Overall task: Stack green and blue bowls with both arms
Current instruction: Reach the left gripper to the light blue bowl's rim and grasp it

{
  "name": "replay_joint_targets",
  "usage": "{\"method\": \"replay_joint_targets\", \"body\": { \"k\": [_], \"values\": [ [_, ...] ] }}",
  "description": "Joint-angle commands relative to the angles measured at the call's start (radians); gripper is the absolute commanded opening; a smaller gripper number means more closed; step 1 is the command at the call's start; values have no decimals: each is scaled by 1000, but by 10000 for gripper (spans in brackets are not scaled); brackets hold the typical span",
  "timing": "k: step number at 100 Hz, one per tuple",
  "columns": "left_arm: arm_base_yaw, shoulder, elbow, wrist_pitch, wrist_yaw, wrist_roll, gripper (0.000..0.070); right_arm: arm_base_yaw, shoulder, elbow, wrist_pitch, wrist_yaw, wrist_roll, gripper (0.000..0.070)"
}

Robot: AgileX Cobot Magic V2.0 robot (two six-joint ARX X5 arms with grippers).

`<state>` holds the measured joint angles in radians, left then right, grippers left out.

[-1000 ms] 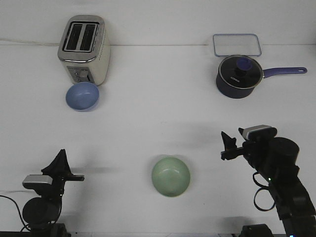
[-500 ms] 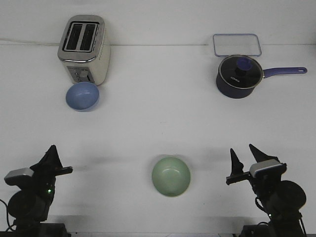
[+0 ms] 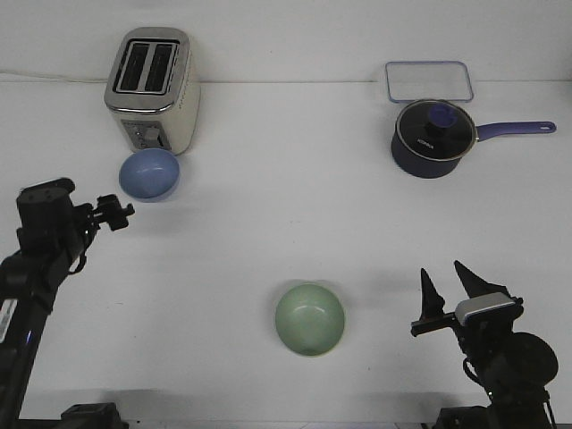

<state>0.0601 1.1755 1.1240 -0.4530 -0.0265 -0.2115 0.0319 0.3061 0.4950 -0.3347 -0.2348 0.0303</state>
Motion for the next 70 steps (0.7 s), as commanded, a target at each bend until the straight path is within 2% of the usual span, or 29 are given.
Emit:
{"method": "replay_joint_targets", "body": {
  "k": [1, 22, 46, 70],
  "values": [
    [15, 93, 61, 2, 36, 20, 649, 2, 2, 8, 14, -3, 6, 398],
    [71, 354, 193, 4, 141, 20, 648, 3, 1, 8, 14, -4, 8, 398],
    [85, 597, 351, 4, 143, 21, 648, 3, 1, 8, 16, -4, 18, 398],
    [85, 748, 459, 2, 143, 17, 648, 3, 2, 8, 14, -3, 18, 398]
  ]
}}
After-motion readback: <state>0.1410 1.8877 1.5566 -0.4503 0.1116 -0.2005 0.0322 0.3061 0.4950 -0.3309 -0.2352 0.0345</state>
